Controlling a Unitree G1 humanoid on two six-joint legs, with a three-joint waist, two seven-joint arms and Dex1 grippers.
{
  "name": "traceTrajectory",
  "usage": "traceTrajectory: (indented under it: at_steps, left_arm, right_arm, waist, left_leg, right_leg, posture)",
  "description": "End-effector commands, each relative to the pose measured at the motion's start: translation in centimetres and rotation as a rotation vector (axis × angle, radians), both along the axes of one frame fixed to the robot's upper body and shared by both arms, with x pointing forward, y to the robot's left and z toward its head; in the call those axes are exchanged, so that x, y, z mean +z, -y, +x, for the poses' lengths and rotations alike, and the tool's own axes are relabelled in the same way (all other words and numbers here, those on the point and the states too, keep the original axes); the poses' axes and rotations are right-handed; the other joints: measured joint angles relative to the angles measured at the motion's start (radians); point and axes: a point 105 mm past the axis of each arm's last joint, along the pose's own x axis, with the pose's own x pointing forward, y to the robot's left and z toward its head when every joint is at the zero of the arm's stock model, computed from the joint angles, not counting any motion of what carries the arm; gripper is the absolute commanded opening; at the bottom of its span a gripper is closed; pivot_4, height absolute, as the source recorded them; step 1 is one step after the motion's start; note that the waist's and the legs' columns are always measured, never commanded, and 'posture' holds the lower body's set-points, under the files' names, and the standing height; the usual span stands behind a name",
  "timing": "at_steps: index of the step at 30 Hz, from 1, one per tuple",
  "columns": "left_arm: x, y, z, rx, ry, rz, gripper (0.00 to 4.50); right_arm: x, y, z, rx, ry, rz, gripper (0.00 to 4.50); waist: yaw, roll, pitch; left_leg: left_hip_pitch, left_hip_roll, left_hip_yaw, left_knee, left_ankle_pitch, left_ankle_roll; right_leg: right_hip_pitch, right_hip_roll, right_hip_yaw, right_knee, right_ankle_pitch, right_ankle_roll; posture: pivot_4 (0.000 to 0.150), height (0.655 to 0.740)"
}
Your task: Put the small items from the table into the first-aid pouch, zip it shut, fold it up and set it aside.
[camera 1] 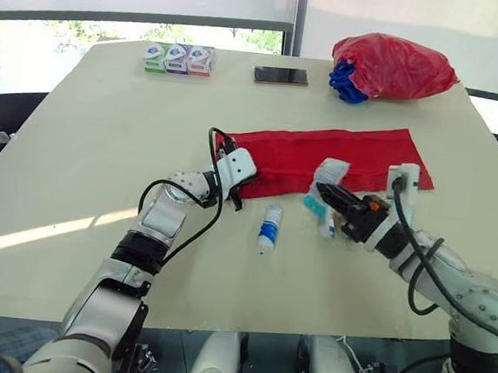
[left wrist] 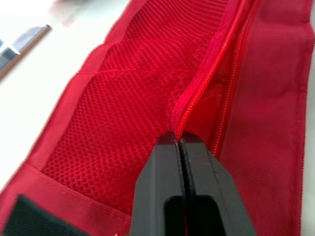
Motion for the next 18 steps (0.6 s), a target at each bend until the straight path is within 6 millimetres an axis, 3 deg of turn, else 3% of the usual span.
traceTrajectory:
  at_steps: [1, 6, 11, 18]
  left_arm:
    - [1.8, -0.4, 0.5, -0.011, 0.057, 0.002, 0.06]
    - [2.3, -0.1, 0.5, -0.037, 0.052, -0.039, 0.06]
    - [3.7, 1.3, -0.5, -0.197, 0.049, -0.129, 0.06]
    - [4.1, 2.7, -1.5, -0.351, 0.051, -0.148, 0.06]
  right_arm:
    - [0.5, -0.6, 0.0, 0.036, 0.017, 0.012, 0.00]
    - [0.2, -1.1, 0.5, 0.052, -0.012, 0.033, 0.00]
    - [-1.4, -2.6, 1.8, 0.082, -0.152, 0.132, 0.00]
    - [-1.0, -3.7, 2.6, 0.153, -0.202, 0.215, 0.00]
  waist:
    - [0.000, 0.000, 0.000]
    - [0.000, 0.000, 0.000]
    - [0.000, 0.000, 0.000]
    - [0.000, 0.000, 0.000]
  left_leg:
    - [0.000, 0.000, 0.000, 0.000, 0.000, 0.000]
    - [0.000, 0.000, 0.000, 0.000, 0.000, 0.000]
    - [0.000, 0.000, 0.000, 0.000, 0.000, 0.000]
    - [-0.001, -0.001, 0.000, 0.000, 0.000, 0.000]
  right_leg:
    - [0.000, 0.000, 0.000, 0.000, 0.000, 0.000]
    - [0.000, 0.000, 0.000, 0.000, 0.000, 0.000]
    - [0.000, 0.000, 0.000, 0.000, 0.000, 0.000]
    - [0.000, 0.000, 0.000, 0.000, 0.000, 0.000]
  posture:
    - [0.150, 0.7400]
    - [0.150, 0.7400]
    - [0.150, 0.7400]
    - [0.150, 0.7400]
